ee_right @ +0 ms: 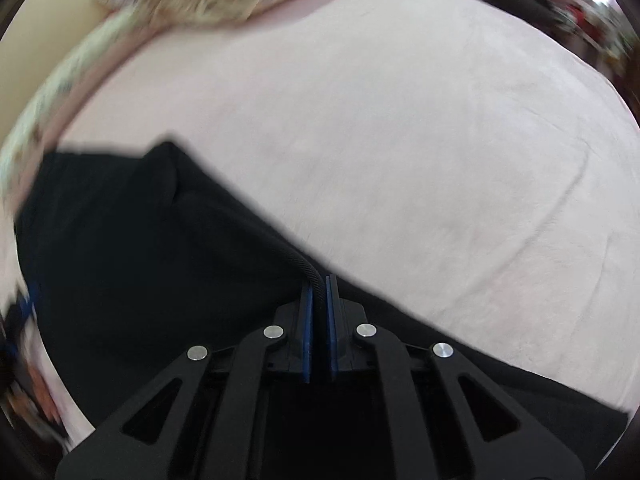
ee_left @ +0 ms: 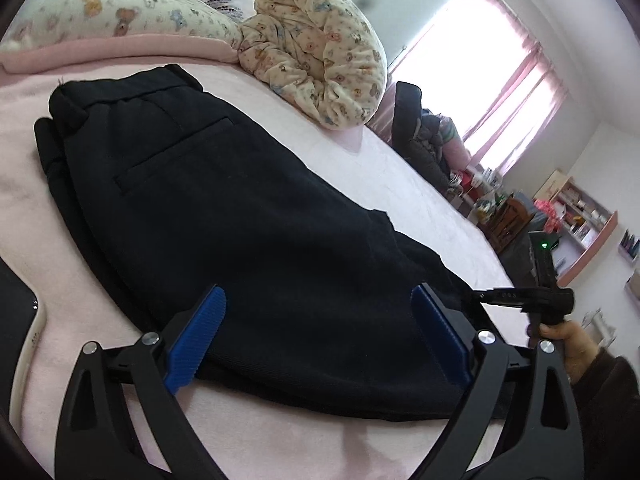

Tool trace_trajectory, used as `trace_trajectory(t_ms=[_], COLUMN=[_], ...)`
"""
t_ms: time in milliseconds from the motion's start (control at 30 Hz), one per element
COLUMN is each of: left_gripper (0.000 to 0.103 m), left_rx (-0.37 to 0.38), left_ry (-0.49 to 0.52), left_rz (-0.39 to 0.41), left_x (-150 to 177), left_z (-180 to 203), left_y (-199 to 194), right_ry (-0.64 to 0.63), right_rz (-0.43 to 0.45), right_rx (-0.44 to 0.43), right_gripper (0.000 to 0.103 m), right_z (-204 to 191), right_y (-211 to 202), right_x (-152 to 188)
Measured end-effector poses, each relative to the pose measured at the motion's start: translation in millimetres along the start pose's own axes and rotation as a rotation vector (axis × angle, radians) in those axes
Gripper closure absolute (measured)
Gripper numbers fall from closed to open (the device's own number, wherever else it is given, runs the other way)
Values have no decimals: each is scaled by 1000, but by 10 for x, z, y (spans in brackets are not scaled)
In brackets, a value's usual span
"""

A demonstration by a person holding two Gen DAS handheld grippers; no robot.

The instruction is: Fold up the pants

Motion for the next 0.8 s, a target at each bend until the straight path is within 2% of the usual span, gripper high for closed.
trace_trajectory(t_ms=[67,100,133,167,200,233,267,333,367,433,500,567,600,633,667,700,733,800], left_gripper=[9,9,9,8,8,7,7,6,6,5,5,5,5,5,5,5,5,5], left_rx=[8,7,7,9,13,18,20,24,24,24,26,27,29,31,33,36,42,50], left_ry=[-4,-4,-5,-9,-12,-14,-15,-15,-15,-15,-16,-17,-18,-19,-20,-22,-27,-32], left_rz=[1,-1,-4,-6,-7,-8,-9,-9,-9,-10,-10,-10,-9,-10,-11,-11,-9,-9], left_x=[6,10,10,11,12,13,17,22,21,18,16,11,13,9,10,11,9,11], left_z=[-5,-7,-11,-15,-18,-22,-31,-35,-30,-27,-28,-22,-23,-28,-32,-39,-45,-53], left_y=[-4,0,8,11,11,6,-16,-15,-13,-11,-15,-5,-3,6,8,2,-2,-12], right_ry=[41,19,-10,-25,-20,5,38,128,175,269,311,310,313,333,384,479,517,512], right_rz=[13,-5,-10,13,19,30,59,151,176,177,130,79,61,53,73,113,140,205], right_rx=[-9,10,32,41,49,73,78,-13,-63,-175,-236,-196,-84,-17,-62,-125,-119,-55], right_gripper=[94,89,88,76,47,36,32,39,52,54,57,64,67,69,70,75,75,74], right_z=[74,63,33,14,30,88,173,363,445,597,624,629,744,891,945,1054,1109,1173], right_y=[95,215,267,221,171,88,-17,-302,-400,-492,-461,-329,-247,-156,-100,-137,-203,-447], right_x=[22,96,146,166,156,179,194,277,332,473,616,712,779,766,793,846,883,1000])
Point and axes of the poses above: each gripper's, at about its wrist camera, not at the fingertips, and y roughly the way its jaws point, z to its right, x to its underside, the point moved 5 cm from there along y, roughly the way its jaws point, and after that the axes turned 6 degrees about -y, right-handed, at the moved point
